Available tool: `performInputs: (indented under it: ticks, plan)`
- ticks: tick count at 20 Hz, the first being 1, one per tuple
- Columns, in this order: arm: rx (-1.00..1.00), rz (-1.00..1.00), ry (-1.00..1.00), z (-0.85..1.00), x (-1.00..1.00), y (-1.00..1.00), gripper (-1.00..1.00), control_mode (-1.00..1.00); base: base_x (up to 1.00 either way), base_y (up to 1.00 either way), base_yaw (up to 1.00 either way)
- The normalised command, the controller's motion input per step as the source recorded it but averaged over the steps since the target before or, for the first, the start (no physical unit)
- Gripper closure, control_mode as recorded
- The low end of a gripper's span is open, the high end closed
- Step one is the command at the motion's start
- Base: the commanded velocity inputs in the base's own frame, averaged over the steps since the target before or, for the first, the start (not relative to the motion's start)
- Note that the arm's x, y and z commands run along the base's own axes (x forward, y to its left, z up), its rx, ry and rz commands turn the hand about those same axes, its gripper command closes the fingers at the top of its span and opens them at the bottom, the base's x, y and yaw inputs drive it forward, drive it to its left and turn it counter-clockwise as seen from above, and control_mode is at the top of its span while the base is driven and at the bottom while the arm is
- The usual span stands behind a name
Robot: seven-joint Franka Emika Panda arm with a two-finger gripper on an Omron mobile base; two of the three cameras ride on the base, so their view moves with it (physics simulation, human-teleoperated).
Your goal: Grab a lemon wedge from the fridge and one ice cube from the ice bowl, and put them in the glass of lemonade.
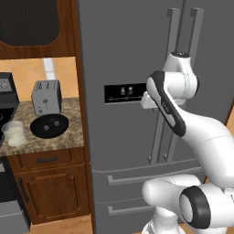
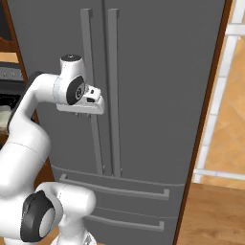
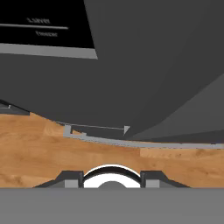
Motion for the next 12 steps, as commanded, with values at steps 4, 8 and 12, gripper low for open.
performInputs:
  ticks: [4, 8, 12]
  plan:
    - [0.0, 0.0, -0.01, 0.0, 0.0, 0.0, -1.0, -1.0, 0.0, 0.0, 0.0]
    - [0.0, 0.0, -0.04, 0.0, -0.08, 0.06, -1.0, -1.0, 0.0, 0.0, 0.0]
    - [0.06, -0.02, -0.16, 0.0, -0.4, -0.11, -1.0, -1.0, 0.0, 0.0, 0.0]
